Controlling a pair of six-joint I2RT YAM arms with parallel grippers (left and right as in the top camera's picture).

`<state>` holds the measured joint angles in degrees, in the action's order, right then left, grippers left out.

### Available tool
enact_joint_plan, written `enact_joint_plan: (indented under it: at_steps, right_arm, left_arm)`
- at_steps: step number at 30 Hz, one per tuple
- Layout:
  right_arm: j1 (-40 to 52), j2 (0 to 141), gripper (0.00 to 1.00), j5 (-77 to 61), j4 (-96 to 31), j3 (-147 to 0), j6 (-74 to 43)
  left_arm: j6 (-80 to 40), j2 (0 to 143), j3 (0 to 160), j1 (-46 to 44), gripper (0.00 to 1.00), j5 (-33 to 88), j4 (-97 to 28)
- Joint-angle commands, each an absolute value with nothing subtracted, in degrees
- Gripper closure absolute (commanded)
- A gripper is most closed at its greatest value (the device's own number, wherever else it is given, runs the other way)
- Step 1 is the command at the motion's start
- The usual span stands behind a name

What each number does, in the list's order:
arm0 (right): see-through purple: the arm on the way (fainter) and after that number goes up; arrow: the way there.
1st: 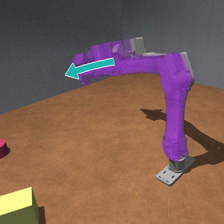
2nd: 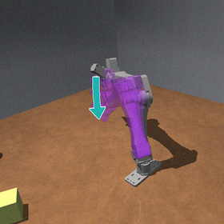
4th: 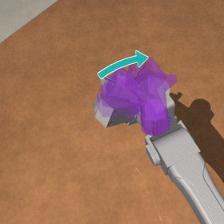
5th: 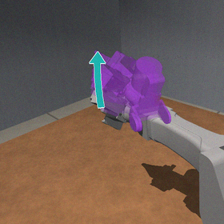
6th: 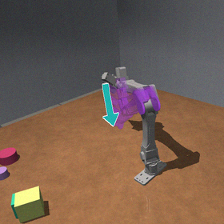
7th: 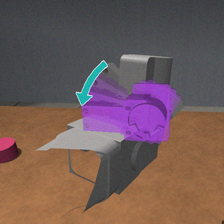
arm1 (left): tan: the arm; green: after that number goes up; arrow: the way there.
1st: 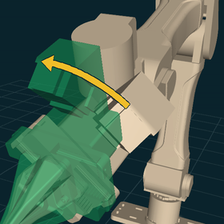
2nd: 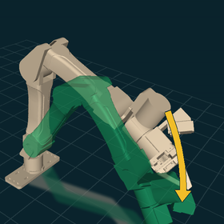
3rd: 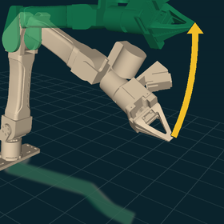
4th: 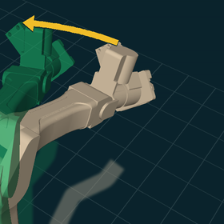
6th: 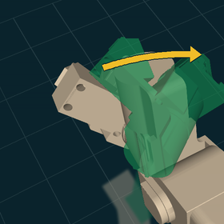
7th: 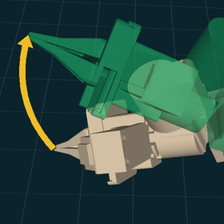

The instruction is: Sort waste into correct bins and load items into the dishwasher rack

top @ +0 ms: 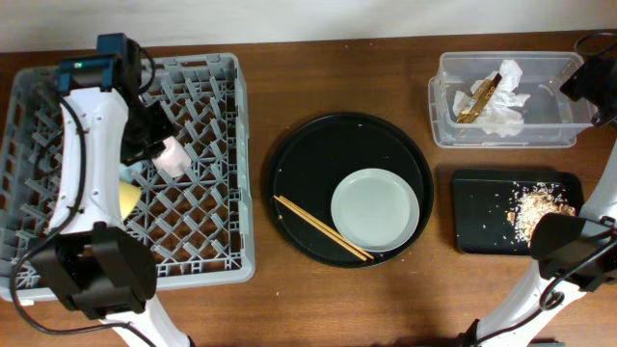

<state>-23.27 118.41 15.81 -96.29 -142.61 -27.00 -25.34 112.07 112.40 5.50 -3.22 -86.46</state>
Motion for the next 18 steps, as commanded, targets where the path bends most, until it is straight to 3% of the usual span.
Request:
enact_joint_plan:
  at_steps: [1,8,18]
  right_arm:
    - [-23.3,118.6,0.01,16.5,-96.5,-142.6,-27.5]
    - [-23.3,118.6,0.01,16.5,-96.5,-142.6,-27.5]
    - [-23.3,118.6,0.01,16.5,-96.5,-142.6,-27.5]
  left_arm:
    - [-26.1,112.4,112.6,7.7,1.0,-5.8,-90.0]
    - [-34.2,112.5,112.6,12.4,1.0,-19.6,-92.0]
    - [-35.2,112.9,104.8,18.5,0.99,-17.2,-83.6]
